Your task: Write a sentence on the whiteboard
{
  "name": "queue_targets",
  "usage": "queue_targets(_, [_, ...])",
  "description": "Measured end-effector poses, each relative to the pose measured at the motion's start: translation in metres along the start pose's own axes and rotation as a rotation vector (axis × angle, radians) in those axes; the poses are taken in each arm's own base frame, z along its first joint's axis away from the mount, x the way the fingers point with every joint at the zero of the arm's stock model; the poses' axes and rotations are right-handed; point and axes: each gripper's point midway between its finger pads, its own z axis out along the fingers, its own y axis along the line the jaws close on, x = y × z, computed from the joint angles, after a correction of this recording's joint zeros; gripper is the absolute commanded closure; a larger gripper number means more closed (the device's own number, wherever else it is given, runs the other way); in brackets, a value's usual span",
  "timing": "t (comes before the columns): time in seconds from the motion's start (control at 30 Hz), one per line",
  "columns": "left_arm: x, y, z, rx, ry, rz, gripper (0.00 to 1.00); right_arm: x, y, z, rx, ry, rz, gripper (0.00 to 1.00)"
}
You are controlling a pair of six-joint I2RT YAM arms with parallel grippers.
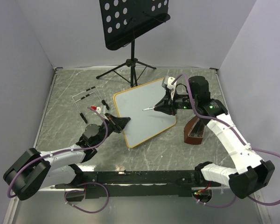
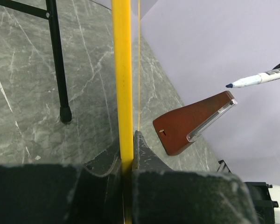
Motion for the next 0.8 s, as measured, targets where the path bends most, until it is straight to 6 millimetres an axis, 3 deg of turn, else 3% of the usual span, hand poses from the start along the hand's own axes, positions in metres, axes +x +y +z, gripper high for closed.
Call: queue_targets(0.8, [0.001,-0.0003,0.0,-0.004,0.0,-0.007,0.99,-0.005,0.0041,0.0022,-0.02,0.01,-0.048,1.0])
